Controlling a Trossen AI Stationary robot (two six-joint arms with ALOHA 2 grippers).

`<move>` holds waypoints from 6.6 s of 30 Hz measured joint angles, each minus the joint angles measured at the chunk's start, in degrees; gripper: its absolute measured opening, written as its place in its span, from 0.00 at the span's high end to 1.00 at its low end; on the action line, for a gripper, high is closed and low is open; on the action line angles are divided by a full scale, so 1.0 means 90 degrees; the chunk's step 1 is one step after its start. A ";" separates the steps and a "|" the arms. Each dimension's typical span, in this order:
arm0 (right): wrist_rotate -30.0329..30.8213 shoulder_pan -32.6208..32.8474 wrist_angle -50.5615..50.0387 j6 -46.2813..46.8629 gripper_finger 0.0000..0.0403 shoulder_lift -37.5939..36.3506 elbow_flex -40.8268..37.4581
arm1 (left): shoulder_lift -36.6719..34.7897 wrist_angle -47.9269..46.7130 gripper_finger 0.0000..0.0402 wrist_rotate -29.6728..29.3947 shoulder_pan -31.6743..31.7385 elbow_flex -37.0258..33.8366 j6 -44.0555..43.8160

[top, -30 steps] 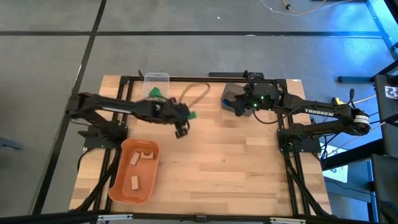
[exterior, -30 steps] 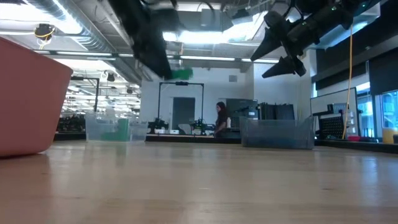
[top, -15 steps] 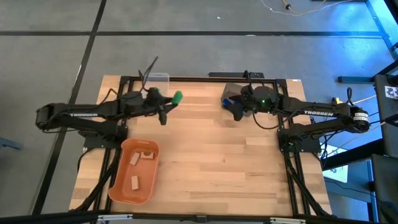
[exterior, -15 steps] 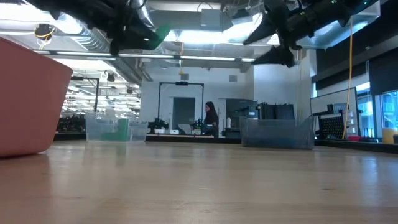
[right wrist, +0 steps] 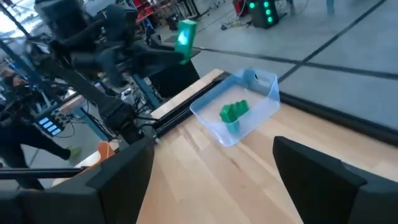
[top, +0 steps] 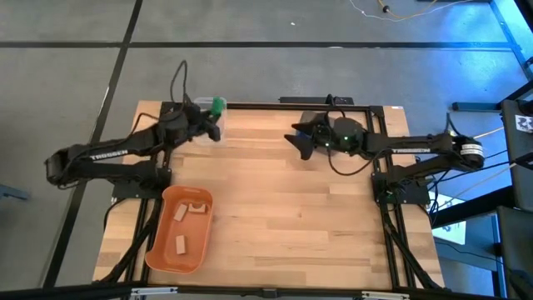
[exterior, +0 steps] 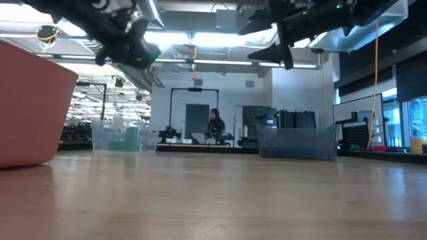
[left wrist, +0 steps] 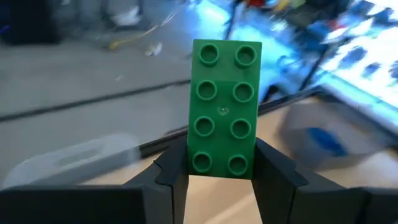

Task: Sort & place blocks by color
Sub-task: Put the green game piece into the transparent bin, then return to Home Position

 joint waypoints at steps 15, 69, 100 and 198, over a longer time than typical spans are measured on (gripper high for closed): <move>0.0124 -0.0010 0.0485 0.1140 0.18 0.1067 0.0000 | 0.2136 -0.2186 0.69 0.2350 0.3049 0.0206 0.0318; -0.1791 -0.0010 0.1025 -0.0074 0.18 -0.0221 0.0007 | -0.1742 0.2224 0.43 0.1812 -0.2051 -0.1313 -0.0797; -0.2054 0.0104 0.0861 0.0315 1.00 -0.0228 0.0007 | -0.3663 0.2540 1.00 0.4337 -0.0880 -0.2817 -0.0806; -0.1338 0.0900 -0.0891 -0.0048 1.00 -0.7784 -0.4702 | -0.5293 0.0225 1.00 0.2715 -0.2108 -0.3731 0.0869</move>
